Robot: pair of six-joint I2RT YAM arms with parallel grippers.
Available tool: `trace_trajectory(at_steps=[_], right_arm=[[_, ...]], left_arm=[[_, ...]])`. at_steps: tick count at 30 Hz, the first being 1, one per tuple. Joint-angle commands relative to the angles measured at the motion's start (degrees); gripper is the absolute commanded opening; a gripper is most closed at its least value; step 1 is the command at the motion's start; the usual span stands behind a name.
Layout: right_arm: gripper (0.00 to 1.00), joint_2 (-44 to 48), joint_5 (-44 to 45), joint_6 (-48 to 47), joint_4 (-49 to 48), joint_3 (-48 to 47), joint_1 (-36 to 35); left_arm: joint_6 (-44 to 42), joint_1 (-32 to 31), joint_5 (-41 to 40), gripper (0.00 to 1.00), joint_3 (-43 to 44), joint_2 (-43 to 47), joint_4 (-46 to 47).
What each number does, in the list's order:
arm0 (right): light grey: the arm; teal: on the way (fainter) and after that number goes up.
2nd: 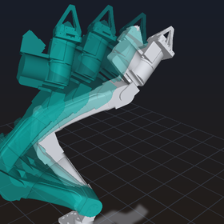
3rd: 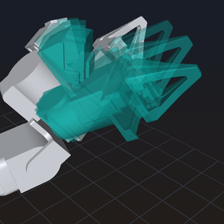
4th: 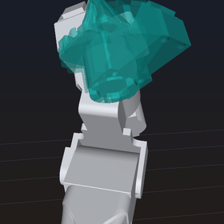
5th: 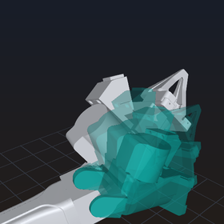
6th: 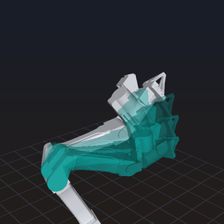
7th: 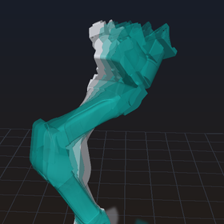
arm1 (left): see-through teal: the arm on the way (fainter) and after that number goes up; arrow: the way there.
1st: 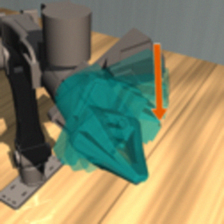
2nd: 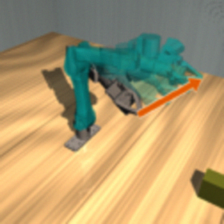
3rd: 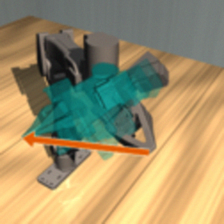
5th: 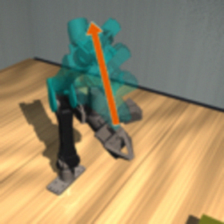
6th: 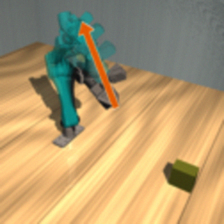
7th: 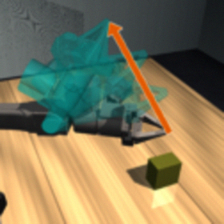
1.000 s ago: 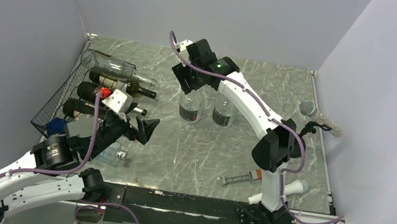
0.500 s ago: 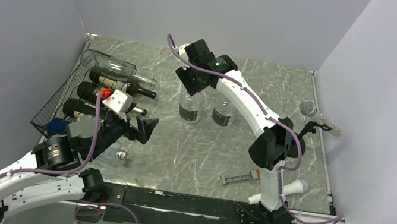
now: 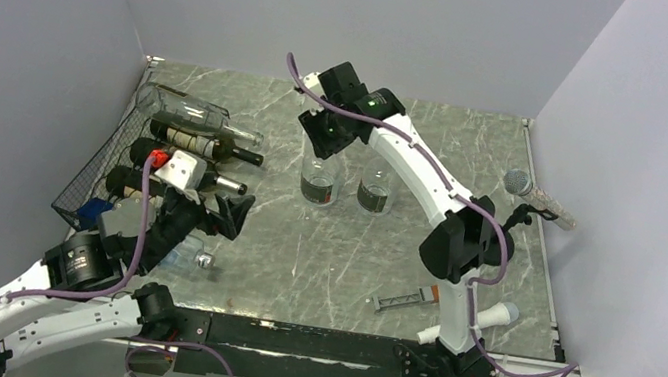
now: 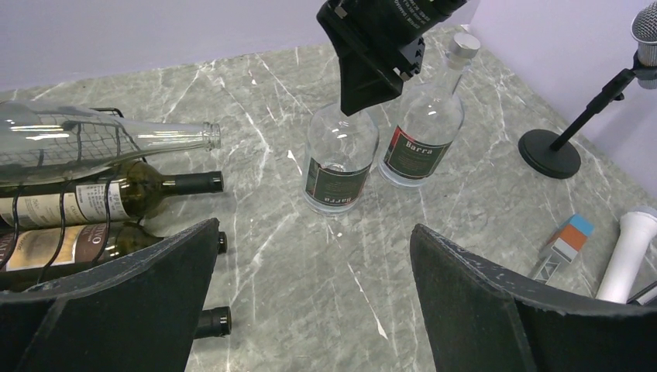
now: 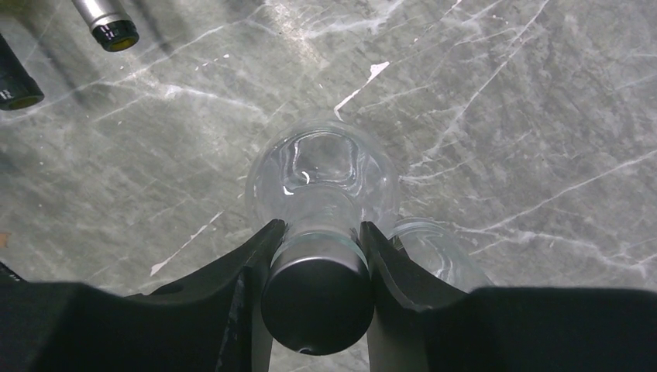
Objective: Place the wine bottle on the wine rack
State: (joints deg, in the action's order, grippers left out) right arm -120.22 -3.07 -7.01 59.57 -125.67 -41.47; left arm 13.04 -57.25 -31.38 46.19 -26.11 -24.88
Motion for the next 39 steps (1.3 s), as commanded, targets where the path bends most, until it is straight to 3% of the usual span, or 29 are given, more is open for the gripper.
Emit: trace_trajectory(at_steps=[1,10,26,39], right_arm=[[0.00,3.7,-8.0,3.0,-1.2,4.0,1.2],[0.00,14.5,-19.1,15.4,-15.5,18.4,2.8],[0.00,23.2,-35.5,25.7,-27.8,27.6,3.7],[0.00,29.4,-44.1,39.8,-46.5,34.5,4.1]], left_arm=[[1.9,-0.1,-2.3,0.97,0.6,0.3,0.3],[6.6,-0.1,-5.7,0.97,0.7,-2.9,-0.8],[8.3,-0.2,-8.3,0.97,0.9,-4.4,-2.8],[5.3,-0.1,-14.3,0.97,6.4,-2.7,-6.3]])
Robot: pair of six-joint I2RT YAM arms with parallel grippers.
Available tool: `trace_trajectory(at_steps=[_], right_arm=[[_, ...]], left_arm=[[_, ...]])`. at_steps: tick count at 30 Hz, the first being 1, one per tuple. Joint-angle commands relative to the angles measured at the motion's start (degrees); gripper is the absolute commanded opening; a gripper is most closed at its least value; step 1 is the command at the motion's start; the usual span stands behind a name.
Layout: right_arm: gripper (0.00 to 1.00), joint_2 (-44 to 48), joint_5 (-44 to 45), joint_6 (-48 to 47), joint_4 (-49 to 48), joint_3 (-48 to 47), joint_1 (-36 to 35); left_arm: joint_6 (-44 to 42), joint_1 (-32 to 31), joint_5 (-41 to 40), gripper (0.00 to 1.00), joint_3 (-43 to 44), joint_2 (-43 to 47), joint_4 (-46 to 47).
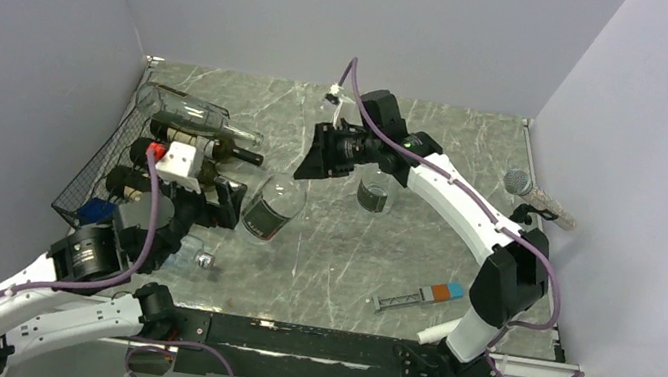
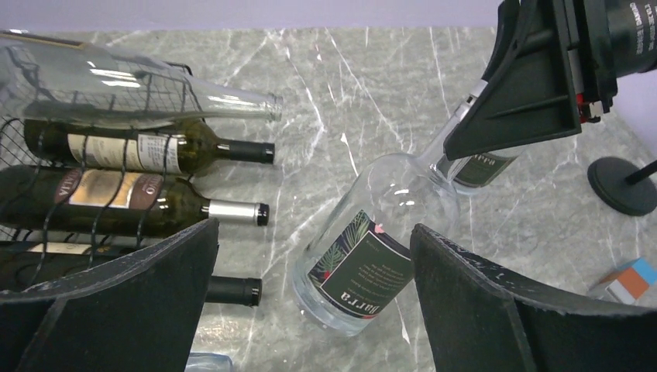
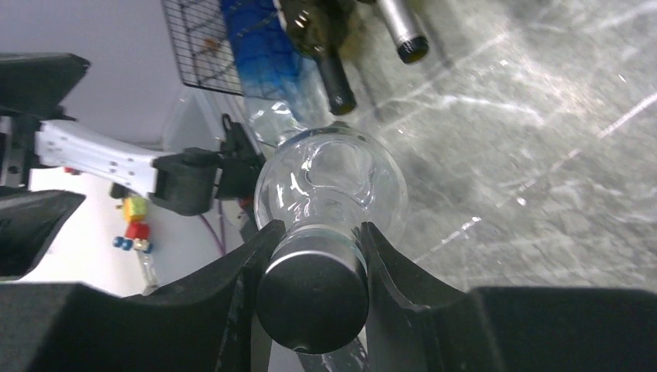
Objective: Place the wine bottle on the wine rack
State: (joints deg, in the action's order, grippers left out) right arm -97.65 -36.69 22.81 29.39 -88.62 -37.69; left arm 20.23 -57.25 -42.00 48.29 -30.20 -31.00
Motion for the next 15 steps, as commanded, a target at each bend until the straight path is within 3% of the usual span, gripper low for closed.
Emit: trace_trajectory(at_steps=[1,10,15], right_arm=[[0.00,6.8,-10.7,11.1,-17.4,-2.7,0.3],[0.00,2.9,-10.2,25.4,-33.6,-3.7,0.3],[0.00,-2.1,-7.9,29.0,-37.4,-7.6,-0.5]], left_arm=[[-2.5,-0.2,-3.9,0.97,5.1,1.7,-0.2],[-7.1,-0.2,-2.5,0.97,11.0,4.3,1.0],[-8.1,-0.2,-1.1,0.97,12.0,5.1,2.2]])
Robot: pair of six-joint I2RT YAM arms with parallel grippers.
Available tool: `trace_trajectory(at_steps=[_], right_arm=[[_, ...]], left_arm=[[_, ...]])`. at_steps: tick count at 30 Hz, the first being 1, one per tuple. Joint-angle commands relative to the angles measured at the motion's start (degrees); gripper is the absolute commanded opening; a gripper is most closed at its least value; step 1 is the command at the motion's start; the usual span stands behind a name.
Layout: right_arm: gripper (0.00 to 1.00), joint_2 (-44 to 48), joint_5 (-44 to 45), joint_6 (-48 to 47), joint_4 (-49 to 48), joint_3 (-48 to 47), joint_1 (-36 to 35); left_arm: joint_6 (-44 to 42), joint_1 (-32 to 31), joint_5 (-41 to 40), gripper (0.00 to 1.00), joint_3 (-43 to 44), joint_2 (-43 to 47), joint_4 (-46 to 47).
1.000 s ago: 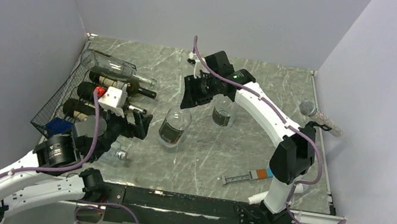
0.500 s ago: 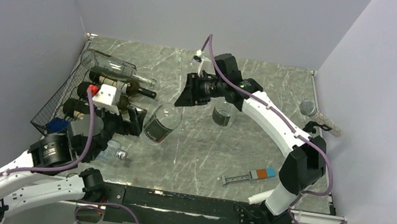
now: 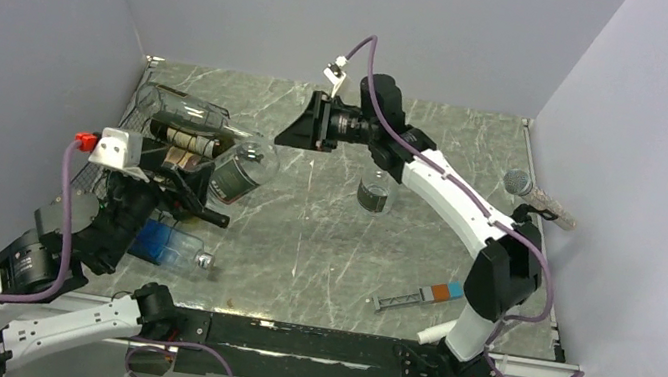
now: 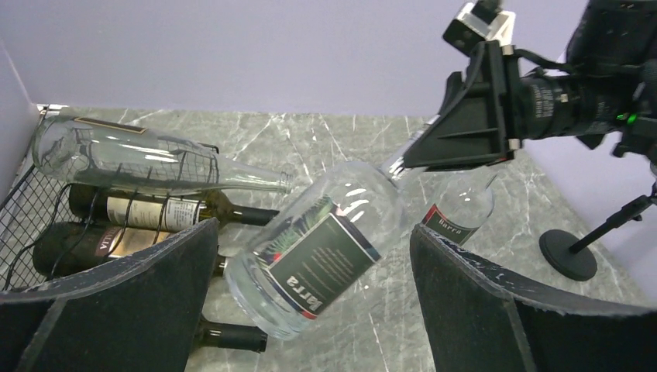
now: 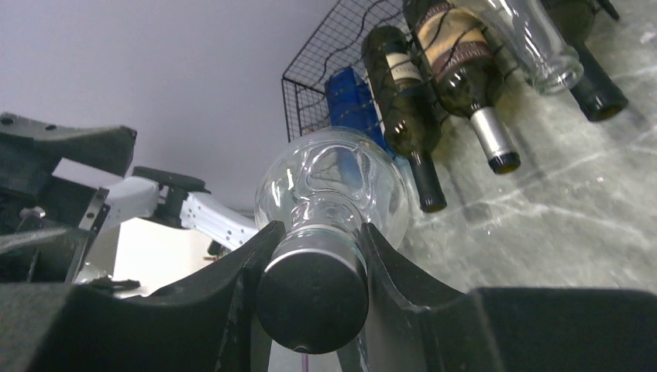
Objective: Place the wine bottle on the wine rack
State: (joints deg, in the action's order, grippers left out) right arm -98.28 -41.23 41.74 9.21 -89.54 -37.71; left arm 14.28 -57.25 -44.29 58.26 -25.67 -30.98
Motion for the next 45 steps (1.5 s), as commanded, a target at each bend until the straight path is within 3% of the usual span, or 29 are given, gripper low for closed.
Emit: trace_trajectory(at_steps=[1,11,22,36,45], right_arm=[[0.00,-2.3,-2.9,10.6,-18.3,-7.1,-0.7],[0.00,-7.7,4.2,12.6,-27.3,-11.1,-4.8],[0.00,-11.3,8.5,12.7,-27.1,-17.4,-7.9],[0.00,-20.0,16.2,23.6,-30.8,-23.3,-9.5],[0.00,-24.7,22.0,27.0,-34.0,-26.2,-10.9]], left_arm=[[-2.1,-0.2,1.3,0.97,2.2,0.5,2.0],[-0.3,-0.2,2.0,0.97,1.1,0.2,0.9],[0.5,-0.2,1.8,0.97,1.6,2.2,0.8],[1.8,-0.2,-0.8,0.97,4.4,2.4,-1.3],[5.1,-0.2,-2.0,0.97,7.9,1.3,-7.3]])
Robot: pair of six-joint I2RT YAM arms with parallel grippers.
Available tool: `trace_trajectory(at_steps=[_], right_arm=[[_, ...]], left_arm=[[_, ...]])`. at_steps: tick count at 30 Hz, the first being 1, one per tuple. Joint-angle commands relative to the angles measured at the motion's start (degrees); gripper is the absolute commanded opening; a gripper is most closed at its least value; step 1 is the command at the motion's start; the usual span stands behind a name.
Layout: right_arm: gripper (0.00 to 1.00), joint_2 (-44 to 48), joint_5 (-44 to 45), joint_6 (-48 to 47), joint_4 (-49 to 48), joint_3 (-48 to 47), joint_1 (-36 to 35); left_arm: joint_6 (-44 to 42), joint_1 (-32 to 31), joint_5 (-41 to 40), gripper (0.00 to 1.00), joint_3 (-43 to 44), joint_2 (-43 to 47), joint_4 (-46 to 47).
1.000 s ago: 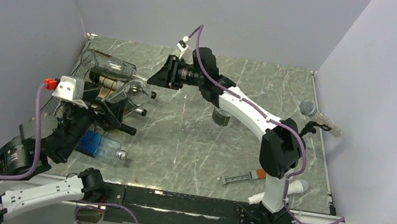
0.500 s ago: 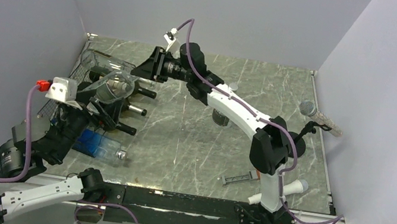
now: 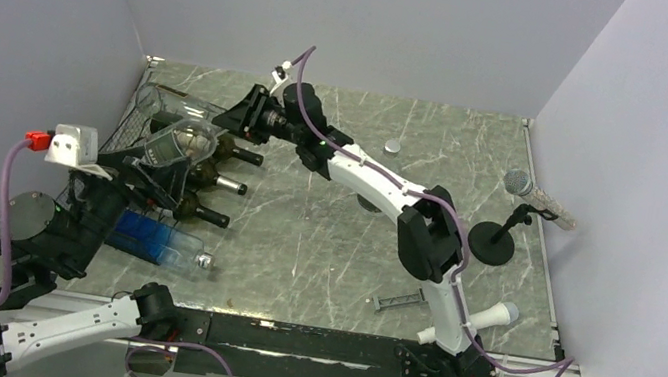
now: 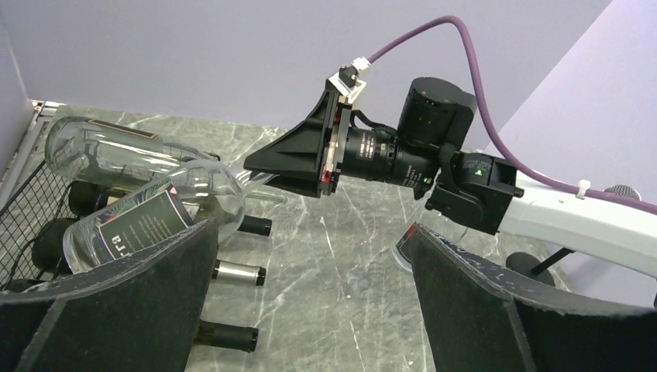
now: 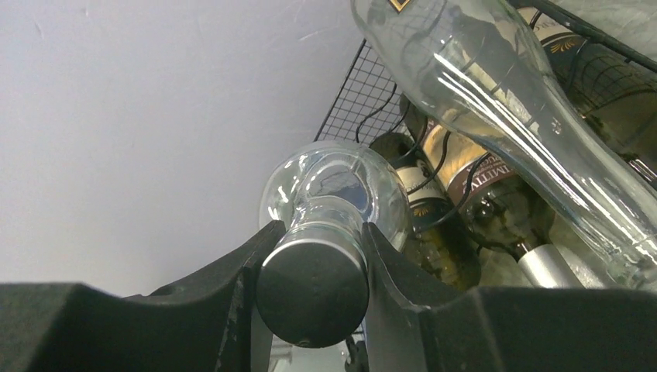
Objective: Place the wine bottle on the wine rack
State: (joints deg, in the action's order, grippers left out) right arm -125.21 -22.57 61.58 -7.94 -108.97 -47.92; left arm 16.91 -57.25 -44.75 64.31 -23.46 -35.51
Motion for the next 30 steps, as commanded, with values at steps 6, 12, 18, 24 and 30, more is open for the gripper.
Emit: trace_trajectory(at_steps=[6,12,18,24,30], right_arm=[[0.00,1.3,9.2,12.9,-23.7,-3.6,-1.3],[0.00,1.1,15.3,15.9,-28.3,-1.5,-2.9],[0.00,0.8,20.2,16.1,-29.8,0.0,-5.2],[0.00,-0.8,26.5,17.5,-32.2,-0.4,-7.4],[0.00,-2.7,30.9,19.7,-34.5,-1.2,-8.6]], left_arm=[[4.0,-0.2,-1.5,0.97,1.1,0.2,-3.2],[4.7,-0.1,-1.9,0.97,1.8,0.4,-4.7],[4.8,-0.2,-2.6,0.97,2.7,0.9,-5.8],[4.8,-0.2,-3.1,0.97,4.7,1.1,-6.8],[5.3,-0.2,-3.2,0.97,5.0,1.6,-7.7]])
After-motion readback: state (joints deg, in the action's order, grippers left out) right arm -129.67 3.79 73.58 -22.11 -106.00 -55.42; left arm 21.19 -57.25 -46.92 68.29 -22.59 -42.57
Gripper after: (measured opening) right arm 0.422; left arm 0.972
